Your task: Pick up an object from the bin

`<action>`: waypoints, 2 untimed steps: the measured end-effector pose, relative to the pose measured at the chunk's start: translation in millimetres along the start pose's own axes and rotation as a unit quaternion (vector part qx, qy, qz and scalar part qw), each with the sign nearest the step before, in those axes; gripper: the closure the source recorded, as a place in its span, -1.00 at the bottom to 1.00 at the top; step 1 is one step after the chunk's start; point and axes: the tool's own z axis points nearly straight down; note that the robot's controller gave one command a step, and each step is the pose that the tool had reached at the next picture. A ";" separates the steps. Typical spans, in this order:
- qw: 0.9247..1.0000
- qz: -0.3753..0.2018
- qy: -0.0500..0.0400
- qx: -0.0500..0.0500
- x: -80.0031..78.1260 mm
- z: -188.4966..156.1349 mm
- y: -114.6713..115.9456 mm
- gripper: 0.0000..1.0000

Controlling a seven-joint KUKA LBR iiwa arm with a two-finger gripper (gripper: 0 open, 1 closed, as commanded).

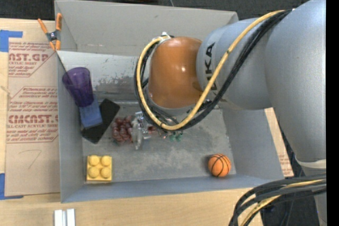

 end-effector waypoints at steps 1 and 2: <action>1.000 0.000 0.000 0.000 0.0 0.0 0.0 -1.00; 1.000 0.000 0.000 0.000 0.0 0.0 0.0 -1.00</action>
Offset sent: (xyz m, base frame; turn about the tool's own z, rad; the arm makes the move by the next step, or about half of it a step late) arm 0.0000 0.0000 0.0000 0.0000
